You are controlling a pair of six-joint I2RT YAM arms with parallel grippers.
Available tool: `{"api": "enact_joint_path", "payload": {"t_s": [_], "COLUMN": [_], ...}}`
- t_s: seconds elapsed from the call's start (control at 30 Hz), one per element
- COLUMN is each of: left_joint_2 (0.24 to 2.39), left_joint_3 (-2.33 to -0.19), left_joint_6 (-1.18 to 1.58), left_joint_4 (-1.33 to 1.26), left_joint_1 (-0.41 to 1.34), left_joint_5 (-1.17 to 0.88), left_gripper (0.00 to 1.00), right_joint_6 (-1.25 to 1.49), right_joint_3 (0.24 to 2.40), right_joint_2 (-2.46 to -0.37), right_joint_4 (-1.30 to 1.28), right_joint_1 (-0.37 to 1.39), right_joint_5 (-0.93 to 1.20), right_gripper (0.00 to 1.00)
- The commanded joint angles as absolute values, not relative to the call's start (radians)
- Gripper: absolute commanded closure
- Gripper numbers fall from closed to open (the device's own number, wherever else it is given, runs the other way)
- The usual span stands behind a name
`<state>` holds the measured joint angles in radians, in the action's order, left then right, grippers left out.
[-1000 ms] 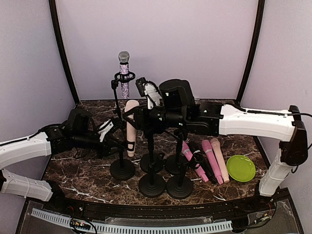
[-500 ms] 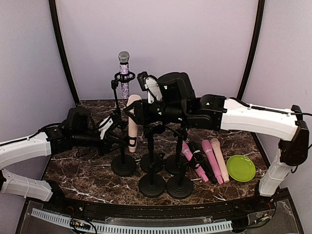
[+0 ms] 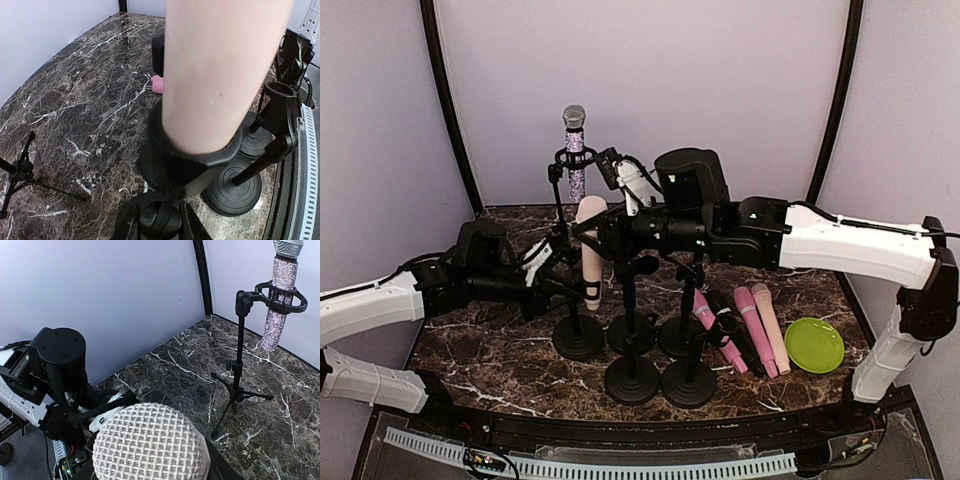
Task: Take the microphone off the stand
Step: Remove the microphone from the microphone stand.
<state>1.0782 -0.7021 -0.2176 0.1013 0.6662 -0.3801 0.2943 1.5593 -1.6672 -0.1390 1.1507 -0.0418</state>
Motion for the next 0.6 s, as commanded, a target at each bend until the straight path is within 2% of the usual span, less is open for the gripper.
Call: {"api": "enact_joint_path", "payload": {"t_s": [0.0,0.33,0.57], "left_joint_2": [1.068,1.072,1.071], "left_joint_3": [-0.693,-0.695,-0.694], "left_joint_6": [-0.232,-0.234,-0.233], "left_joint_4": [0.168,0.169,0.17], "left_joint_1": [0.672,0.674,0.674], "left_joint_5": [-0.385,-0.381,-0.373], "left_gripper": [1.0,1.0,1.0], "right_joint_6": [0.241,0.231,0.273], "right_joint_3": [1.533,1.499,1.533], "right_joint_2": [-1.531,-1.513,-1.521], "right_joint_4": [0.175,0.246,0.198], "right_joint_1": [1.143,1.143,1.143], "right_joint_5": [0.047,0.132,0.011], "right_gripper": [0.83,0.82,0.83]}}
